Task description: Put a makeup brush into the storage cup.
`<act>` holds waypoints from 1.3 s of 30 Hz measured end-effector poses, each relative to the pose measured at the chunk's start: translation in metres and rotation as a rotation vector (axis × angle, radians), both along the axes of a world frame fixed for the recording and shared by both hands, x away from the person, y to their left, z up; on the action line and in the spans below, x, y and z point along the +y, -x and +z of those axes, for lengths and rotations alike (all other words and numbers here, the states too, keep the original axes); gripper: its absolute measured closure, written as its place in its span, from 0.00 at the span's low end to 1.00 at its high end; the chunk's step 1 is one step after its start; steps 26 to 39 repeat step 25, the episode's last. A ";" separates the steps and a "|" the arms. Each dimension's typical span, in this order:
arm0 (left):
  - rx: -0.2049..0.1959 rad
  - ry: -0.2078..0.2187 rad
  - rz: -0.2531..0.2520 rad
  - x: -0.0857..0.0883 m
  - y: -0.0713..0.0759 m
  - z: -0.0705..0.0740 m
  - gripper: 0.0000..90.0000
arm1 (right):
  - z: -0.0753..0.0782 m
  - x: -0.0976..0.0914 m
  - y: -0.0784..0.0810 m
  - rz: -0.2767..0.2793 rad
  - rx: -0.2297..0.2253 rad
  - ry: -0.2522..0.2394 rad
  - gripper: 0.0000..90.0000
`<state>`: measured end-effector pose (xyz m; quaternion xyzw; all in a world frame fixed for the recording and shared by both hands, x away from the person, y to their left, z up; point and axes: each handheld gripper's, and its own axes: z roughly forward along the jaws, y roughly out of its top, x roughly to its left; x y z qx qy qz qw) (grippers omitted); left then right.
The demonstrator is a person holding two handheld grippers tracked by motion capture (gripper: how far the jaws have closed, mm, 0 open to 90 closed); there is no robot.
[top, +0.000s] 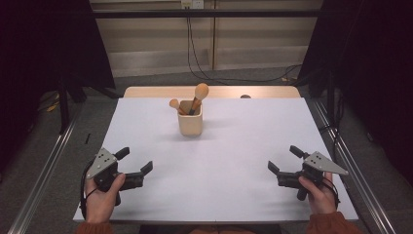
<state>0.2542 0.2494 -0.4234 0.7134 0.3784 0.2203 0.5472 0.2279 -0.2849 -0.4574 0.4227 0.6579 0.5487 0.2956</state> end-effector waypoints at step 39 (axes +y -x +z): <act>0.003 0.018 0.016 0.007 0.004 -0.010 0.04 | -0.001 -0.002 0.001 -0.004 0.002 0.009 0.00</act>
